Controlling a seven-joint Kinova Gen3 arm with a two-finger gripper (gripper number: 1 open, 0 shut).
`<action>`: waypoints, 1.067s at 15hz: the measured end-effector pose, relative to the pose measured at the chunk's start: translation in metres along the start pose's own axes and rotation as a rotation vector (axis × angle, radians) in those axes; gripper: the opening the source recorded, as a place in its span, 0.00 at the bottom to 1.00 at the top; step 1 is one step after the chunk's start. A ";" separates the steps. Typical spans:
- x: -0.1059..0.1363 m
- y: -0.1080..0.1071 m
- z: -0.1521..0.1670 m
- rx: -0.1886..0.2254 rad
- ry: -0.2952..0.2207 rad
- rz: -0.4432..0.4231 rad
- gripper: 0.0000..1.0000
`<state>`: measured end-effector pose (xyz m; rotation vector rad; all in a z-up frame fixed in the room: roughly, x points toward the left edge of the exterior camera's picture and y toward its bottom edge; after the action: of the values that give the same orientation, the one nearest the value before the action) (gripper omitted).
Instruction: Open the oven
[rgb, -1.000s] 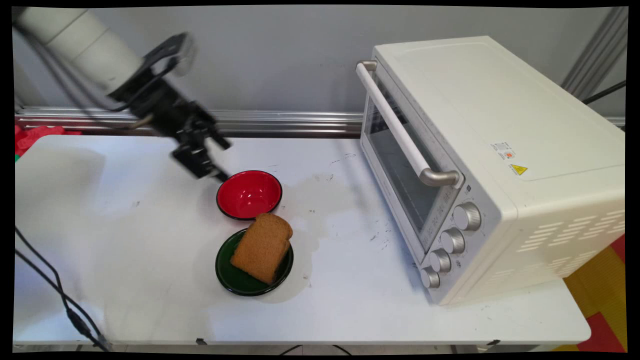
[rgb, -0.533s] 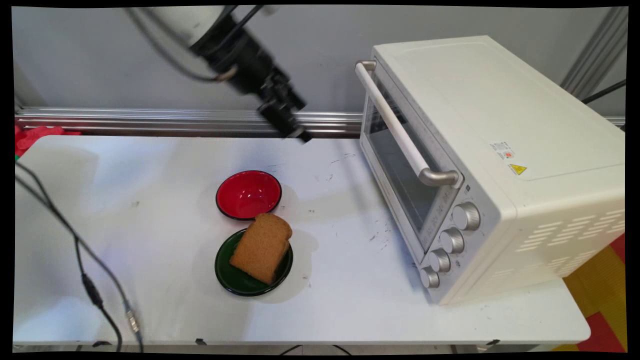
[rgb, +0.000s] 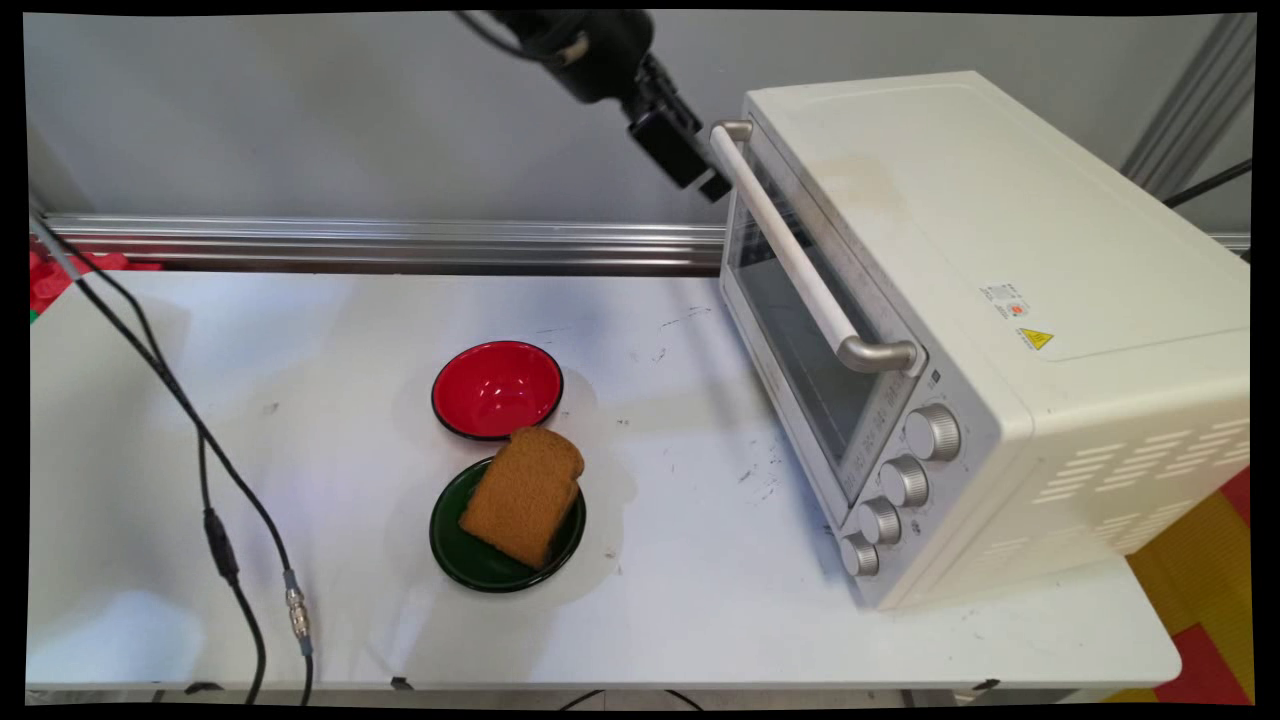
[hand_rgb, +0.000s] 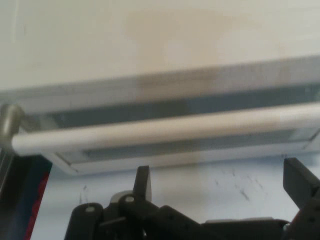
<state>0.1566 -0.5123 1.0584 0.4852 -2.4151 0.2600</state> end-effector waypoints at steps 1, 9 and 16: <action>0.007 -0.001 0.002 -0.002 0.003 -0.005 1.00; 0.029 -0.012 0.017 -0.023 -0.010 -0.068 0.00; 0.032 -0.021 0.040 -0.067 0.000 -0.086 0.00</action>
<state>0.1197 -0.5527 1.0500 0.5565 -2.3879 0.1415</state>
